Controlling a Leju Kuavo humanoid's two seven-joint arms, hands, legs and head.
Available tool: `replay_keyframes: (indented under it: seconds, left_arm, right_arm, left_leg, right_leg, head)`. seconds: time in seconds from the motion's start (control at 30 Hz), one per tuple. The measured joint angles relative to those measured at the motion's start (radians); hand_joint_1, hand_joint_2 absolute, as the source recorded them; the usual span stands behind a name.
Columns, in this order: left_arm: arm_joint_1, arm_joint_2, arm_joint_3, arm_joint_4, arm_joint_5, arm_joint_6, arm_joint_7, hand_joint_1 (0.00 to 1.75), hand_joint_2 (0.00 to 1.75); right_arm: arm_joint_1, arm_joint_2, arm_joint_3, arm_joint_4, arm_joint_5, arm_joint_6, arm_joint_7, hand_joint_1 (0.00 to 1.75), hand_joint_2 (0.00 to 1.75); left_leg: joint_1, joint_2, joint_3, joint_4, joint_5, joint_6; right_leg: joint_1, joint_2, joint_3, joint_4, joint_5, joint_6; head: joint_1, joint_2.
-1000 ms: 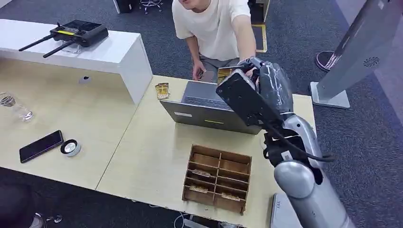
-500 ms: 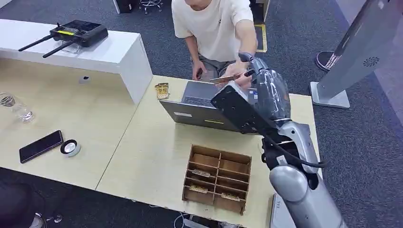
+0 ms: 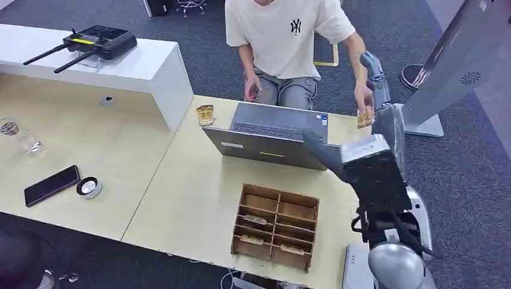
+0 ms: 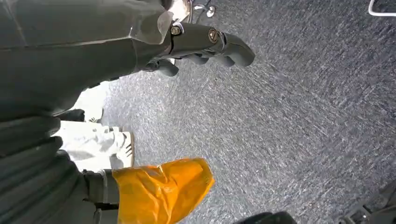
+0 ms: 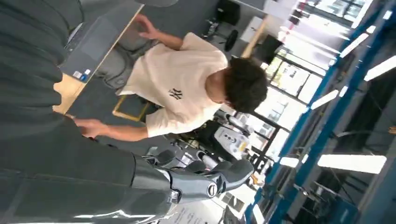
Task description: Pass the card to the sensor for recognition and then transmit it.
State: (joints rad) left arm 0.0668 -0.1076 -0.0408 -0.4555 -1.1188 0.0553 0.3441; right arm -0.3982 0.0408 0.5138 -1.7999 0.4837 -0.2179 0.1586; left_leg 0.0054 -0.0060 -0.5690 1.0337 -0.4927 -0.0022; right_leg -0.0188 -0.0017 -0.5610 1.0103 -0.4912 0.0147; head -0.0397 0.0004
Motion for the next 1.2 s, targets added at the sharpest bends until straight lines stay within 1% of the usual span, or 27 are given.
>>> replay_keyframes:
  seconds: [0.03, 0.07, 0.1, 0.3, 0.5, 0.53, 0.57, 0.6, 0.67, 0.77, 0.93, 0.97, 1.07, 1.1, 1.2]
  left_arm:
    - [0.003, 0.0, 0.001, -0.001, 0.002, 0.003, -0.002, 0.0, 1.75]
    - [0.005, 0.0, 0.002, -0.002, 0.003, 0.005, -0.004, 0.0, 1.75]
    - [0.009, 0.0, 0.004, -0.002, 0.006, 0.008, -0.008, 0.0, 1.75]
    - [0.031, 0.0, 0.028, -0.004, 0.017, 0.018, -0.034, 0.0, 1.75]
    - [0.055, 0.0, 0.053, -0.013, 0.022, 0.023, -0.046, 0.0, 1.75]
    - [0.06, 0.0, 0.055, -0.014, 0.024, 0.023, -0.049, 0.0, 1.75]
    - [0.066, 0.0, 0.058, -0.016, 0.024, 0.023, -0.052, 0.0, 1.75]
    - [0.071, -0.001, 0.063, -0.02, 0.025, 0.024, -0.055, 0.0, 1.75]
    - [0.079, -0.002, 0.073, -0.027, 0.026, 0.023, -0.062, 0.0, 1.75]
    - [0.09, -0.003, 0.089, -0.043, 0.019, 0.016, -0.065, 0.0, 1.75]
    - [0.104, -0.012, 0.122, -0.07, 0.008, 0.011, -0.072, 0.0, 1.75]
    - [0.105, -0.015, 0.128, -0.072, 0.005, 0.012, -0.072, 0.0, 1.75]
    - [0.105, -0.019, 0.147, -0.073, -0.002, 0.023, -0.075, 0.0, 1.75]
    - [0.105, -0.02, 0.153, -0.073, -0.005, 0.027, -0.076, 0.0, 1.75]
    - [0.105, -0.02, 0.163, -0.073, -0.009, 0.034, -0.084, 0.0, 1.75]
  right_arm:
    - [0.021, -0.005, -0.006, -0.022, -0.007, -0.01, -0.017, 1.22, 1.75]
    - [0.043, -0.01, -0.011, -0.04, -0.014, -0.019, -0.03, 1.59, 1.75]
    - [0.07, -0.017, -0.018, -0.068, -0.021, -0.036, -0.053, 1.75, 1.75]
    - [0.249, -0.08, -0.037, -0.202, -0.015, -0.104, -0.172, 1.75, 1.75]
    - [0.403, -0.152, -0.041, -0.264, -0.016, -0.134, -0.242, 1.73, 1.75]
    - [0.426, -0.163, -0.041, -0.269, -0.016, -0.137, -0.249, 1.48, 1.75]
    - [0.448, -0.173, -0.041, -0.273, -0.018, -0.138, -0.258, 0.44, 1.75]
    - [0.468, -0.184, -0.041, -0.277, -0.022, -0.14, -0.264, 0.0, 1.75]
    - [0.505, -0.204, -0.041, -0.286, -0.032, -0.143, -0.276, 0.0, 1.75]
    - [0.549, -0.232, -0.041, -0.294, -0.052, -0.141, -0.275, 0.0, 1.75]
    - [0.597, -0.282, -0.036, -0.295, -0.125, -0.112, -0.252, 0.0, 1.75]
    - [0.603, -0.293, -0.032, -0.294, -0.147, -0.104, -0.247, 0.0, 0.0]
    - [0.617, -0.327, -0.011, -0.292, -0.188, -0.093, -0.24, 0.0, 0.0]
    - [0.62, -0.338, -0.003, -0.29, -0.194, -0.092, -0.238, 0.0, 1.75]
    - [0.626, -0.365, 0.021, -0.286, -0.2, -0.092, -0.233, 0.0, 1.75]
  left_leg:
    - [0.0, 0.0, 0.0, 0.0, 0.0, 0.0]
    - [0.0, 0.0, 0.0, 0.0, 0.0, 0.0]
    - [0.0, 0.0, 0.0, 0.0, 0.0, 0.0]
    - [0.0, 0.0, 0.0, 0.0, 0.0, 0.0]
    - [0.0, 0.0, -0.001, 0.0, -0.001, 0.001]
    - [0.0, 0.0, -0.001, 0.0, -0.001, 0.001]
    - [0.0, 0.0, -0.001, 0.0, -0.001, 0.001]
    - [0.0, 0.0, 0.0, 0.0, -0.001, 0.001]
    - [0.0, 0.0, -0.001, 0.0, -0.001, 0.001]
    - [0.0, 0.0, -0.001, 0.0, -0.001, 0.001]
    - [0.0, 0.0, -0.001, 0.0, -0.001, 0.001]
    - [0.0, 0.0, -0.001, 0.0, -0.001, 0.001]
    - [0.0, 0.0, -0.001, 0.0, -0.001, 0.001]
    - [0.0, 0.0, -0.001, 0.0, -0.001, 0.001]
    - [0.0, 0.0, -0.001, 0.0, -0.001, 0.001]
  right_leg:
    - [0.0, 0.0, 0.0, 0.0, 0.0, 0.0]
    - [0.0, 0.0, 0.0, 0.0, 0.0, 0.0]
    - [0.0, 0.0, 0.0, 0.0, 0.0, 0.0]
    - [0.0, 0.0, 0.0, -0.001, 0.0, 0.0]
    - [0.0, 0.0, 0.0, -0.001, 0.0, 0.0]
    - [0.0, 0.0, 0.0, -0.001, 0.0, 0.0]
    - [0.0, 0.0, 0.0, -0.001, 0.0, 0.0]
    - [0.0, 0.0, 0.0, -0.001, 0.0, 0.0]
    - [0.0, 0.0, 0.0, -0.001, 0.0, 0.0]
    - [0.0, 0.0, 0.0, -0.001, 0.0, 0.0]
    - [0.0, 0.0, 0.0, -0.001, 0.0, 0.0]
    - [0.0, 0.0, 0.0, -0.001, 0.0, 0.0]
    - [0.0, 0.0, 0.0, -0.001, 0.0, 0.0]
    - [0.0, 0.0, 0.0, -0.001, 0.0, 0.0]
    - [0.0, 0.0, 0.0, -0.001, 0.0, 0.0]
  head:
    - [0.0, 0.0]
    - [0.0, 0.0]
    - [0.0, 0.0]
    - [0.0, 0.0]
    - [0.0, 0.0]
    - [0.0, 0.0]
    - [0.0, 0.0]
    - [0.0, 0.0]
    - [0.0, 0.0]
    - [0.0, 0.0]
    - [0.0, 0.0]
    - [0.0, 0.0]
    - [0.0, 0.0]
    - [0.0, 0.0]
    - [0.0, 0.0]
